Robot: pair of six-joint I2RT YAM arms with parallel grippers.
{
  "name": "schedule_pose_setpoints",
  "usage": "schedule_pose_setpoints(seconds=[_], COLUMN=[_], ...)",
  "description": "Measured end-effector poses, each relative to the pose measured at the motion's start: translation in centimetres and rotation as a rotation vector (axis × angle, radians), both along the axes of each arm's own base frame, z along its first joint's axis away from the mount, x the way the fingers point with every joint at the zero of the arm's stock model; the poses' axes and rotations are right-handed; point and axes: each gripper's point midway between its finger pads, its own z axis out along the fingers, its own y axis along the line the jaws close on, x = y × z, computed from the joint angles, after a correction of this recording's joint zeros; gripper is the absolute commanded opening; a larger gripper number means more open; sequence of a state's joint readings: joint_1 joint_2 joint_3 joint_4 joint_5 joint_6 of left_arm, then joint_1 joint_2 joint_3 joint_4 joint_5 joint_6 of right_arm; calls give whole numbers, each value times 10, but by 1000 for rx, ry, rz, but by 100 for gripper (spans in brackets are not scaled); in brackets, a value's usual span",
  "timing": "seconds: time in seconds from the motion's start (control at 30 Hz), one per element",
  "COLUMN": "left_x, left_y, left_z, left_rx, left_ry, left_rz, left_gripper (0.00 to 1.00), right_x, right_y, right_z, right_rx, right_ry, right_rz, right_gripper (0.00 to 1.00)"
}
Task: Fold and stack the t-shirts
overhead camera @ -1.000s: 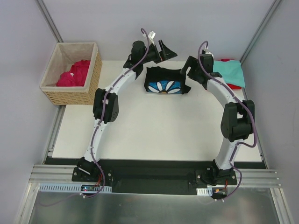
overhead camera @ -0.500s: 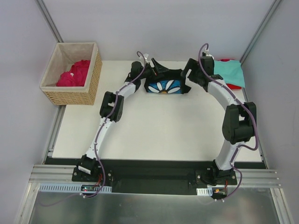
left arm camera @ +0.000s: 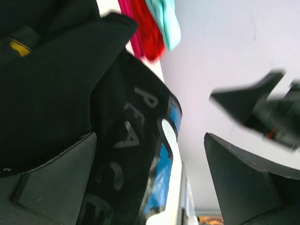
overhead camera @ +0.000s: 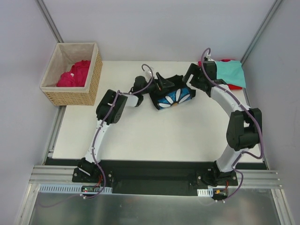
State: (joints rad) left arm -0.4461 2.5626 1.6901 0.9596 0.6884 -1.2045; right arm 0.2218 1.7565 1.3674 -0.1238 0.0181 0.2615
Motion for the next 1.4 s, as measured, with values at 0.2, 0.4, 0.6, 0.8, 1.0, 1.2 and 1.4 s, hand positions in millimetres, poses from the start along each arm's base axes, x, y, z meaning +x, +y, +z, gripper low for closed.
schedule_pose_setpoints(seconds=[0.2,0.4,0.6,0.8,1.0,1.2,1.4], left_x=[-91,-150,-179,-181,-185,-187,-190], left_y=[0,23,41,40,37,37,37], left_z=[-8,-12,-15,-13,-12,-12,-12], left_rx=[28,61,81,73,70,68,68], left_ry=[57,86,97,82,79,81,83], left_rz=[-59,-74,-59,-57,-62,-59,-61], left_gripper=[99,99,99,99,99,99,99], right_x=[-31,-96,-158,-200,-210,-194,-188], right_y=[9,45,73,72,64,84,107], right_z=[35,53,44,-5,-33,-35,-28], right_rx=[13,36,-25,-116,-163,-164,-149], right_ry=[-54,-63,24,122,163,158,138], right_rz=[29,123,223,282,305,360,434], right_gripper=[91,91,91,91,91,86,1])
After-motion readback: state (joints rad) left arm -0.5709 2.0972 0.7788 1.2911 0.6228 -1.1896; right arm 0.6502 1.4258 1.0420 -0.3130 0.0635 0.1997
